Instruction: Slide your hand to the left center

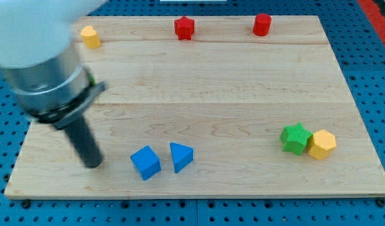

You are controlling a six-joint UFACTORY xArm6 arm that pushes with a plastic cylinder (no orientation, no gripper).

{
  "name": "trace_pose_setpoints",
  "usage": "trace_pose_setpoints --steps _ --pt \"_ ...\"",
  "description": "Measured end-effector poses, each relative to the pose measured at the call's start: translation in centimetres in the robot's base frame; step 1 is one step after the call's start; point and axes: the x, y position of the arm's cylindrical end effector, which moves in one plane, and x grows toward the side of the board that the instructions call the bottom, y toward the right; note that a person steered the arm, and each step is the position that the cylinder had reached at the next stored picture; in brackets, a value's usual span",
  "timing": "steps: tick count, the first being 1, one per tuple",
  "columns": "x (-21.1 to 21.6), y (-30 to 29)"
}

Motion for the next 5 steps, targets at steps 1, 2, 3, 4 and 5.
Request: trace_pose_setpoints --steps 1,2,3,4,5 --pt "2.9 1.6" --pt "2.8 5.7" --pt "2.1 9.3" --pt "1.1 9.8" --pt "2.8 4.4"
